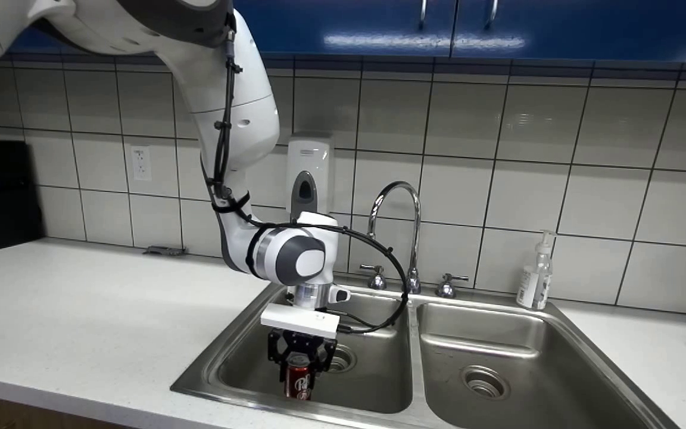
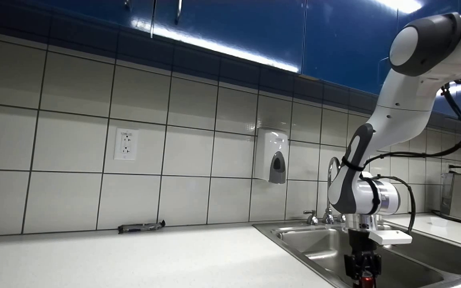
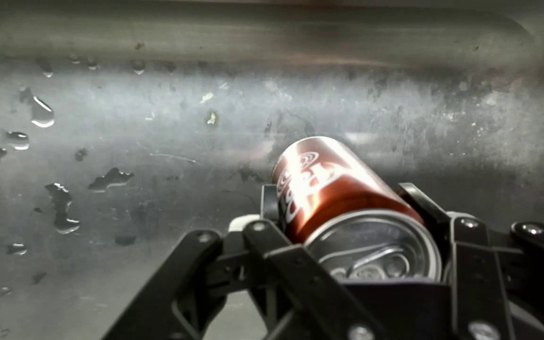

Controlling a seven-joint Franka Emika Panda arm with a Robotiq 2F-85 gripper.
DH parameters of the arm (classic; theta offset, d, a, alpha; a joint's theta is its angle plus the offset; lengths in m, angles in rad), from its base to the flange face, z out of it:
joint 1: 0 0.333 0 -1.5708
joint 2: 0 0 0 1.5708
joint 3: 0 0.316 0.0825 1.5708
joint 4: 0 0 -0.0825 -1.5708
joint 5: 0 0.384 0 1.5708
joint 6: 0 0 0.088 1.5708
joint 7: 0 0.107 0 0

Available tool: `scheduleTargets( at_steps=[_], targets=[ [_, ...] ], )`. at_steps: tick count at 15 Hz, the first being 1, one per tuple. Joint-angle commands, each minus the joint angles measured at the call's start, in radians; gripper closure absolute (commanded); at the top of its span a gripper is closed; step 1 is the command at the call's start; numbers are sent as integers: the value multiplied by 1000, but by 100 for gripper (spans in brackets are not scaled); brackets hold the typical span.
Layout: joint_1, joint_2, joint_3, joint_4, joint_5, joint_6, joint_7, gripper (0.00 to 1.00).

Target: Put the red can inside the left sink

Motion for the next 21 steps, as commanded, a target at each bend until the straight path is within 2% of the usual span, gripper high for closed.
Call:
scheduleTargets(
  at_steps=[1,4,5,6,8,14,16,21],
  targets=[
    [-48,14,32,19,-9,12,-39,61],
    [-51,11,37,19,-10,9,-44,61],
    [-53,9,40,18,-7,9,-47,11],
    [-54,8,42,16,-4,8,-47,10],
    [-54,8,46,14,-3,7,-46,0],
    [-41,-56,57,-22,-2,-5,-36,0],
    [-31,-112,54,-44,-14,-22,-37,0],
    [-1,-319,29,-97,-82,-153,-70,0]
  ],
)
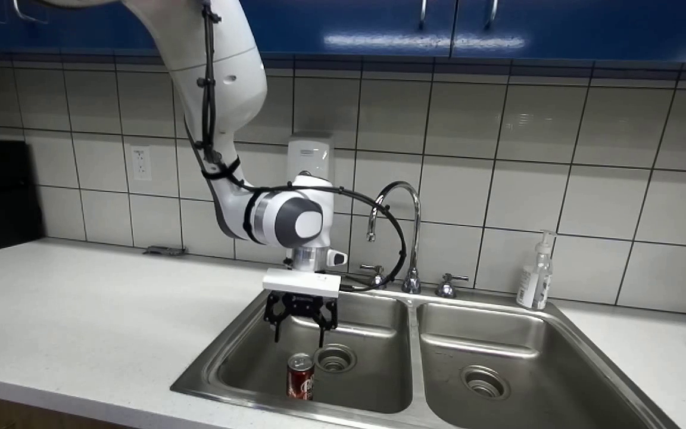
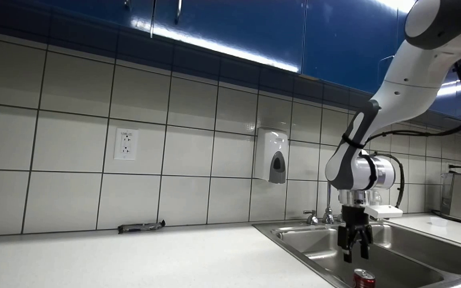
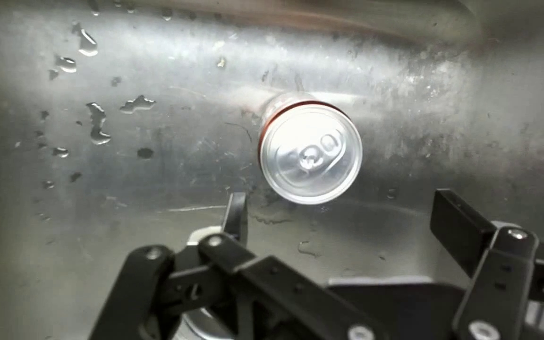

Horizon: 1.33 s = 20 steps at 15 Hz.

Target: Put the red can inside the left sink

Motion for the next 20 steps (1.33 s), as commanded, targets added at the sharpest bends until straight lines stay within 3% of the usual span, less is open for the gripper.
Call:
scheduleTargets(
  at_steps=[1,5,12,20],
  targets=[
    [18,-204,-10,-79,-33,-112,-57,0],
    [73,-341,-11,-107,-16,-178,-99,0],
    [236,-508,13,-251,41,-167,-47,0],
    [386,-676,45,-412,71,-206,139,0]
  ],
)
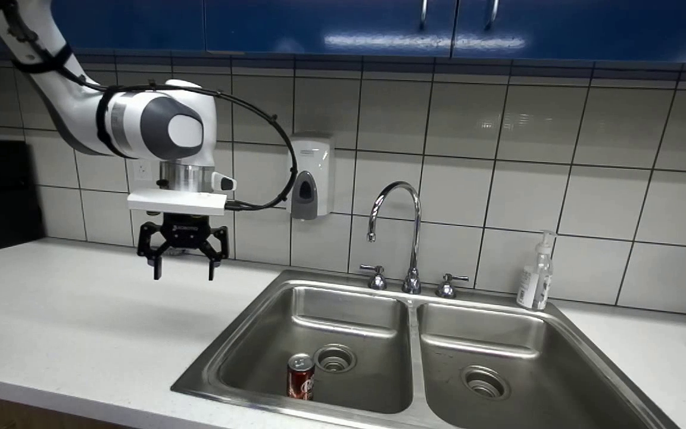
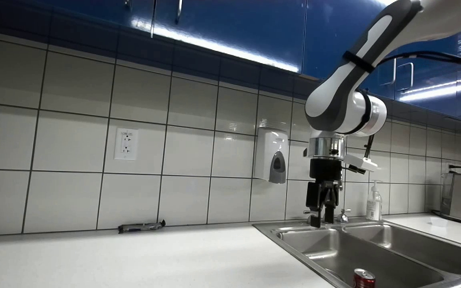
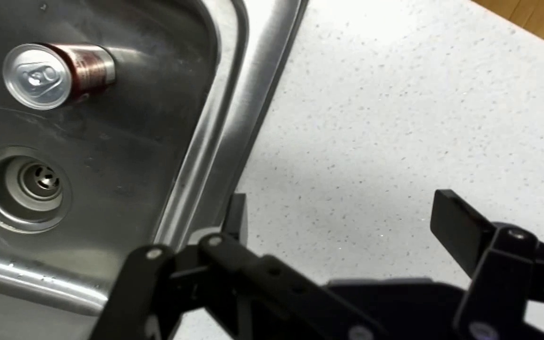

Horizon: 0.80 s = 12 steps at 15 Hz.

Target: Put the red can inside the left sink

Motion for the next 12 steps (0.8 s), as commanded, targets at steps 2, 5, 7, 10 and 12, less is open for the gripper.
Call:
scheduleTargets(
  at_steps=[2,5,7,10,12],
  targets=[
    [47,-149,21,-83,22,-64,160,0],
    [85,-201,31,-101,67,-107,238,0],
    [108,-217,29,-96,107,-120,242,0],
    [112,-177,19,-77,98,-95,211,0],
    [112,-172,19,-77,98,-94,211,0]
  ],
)
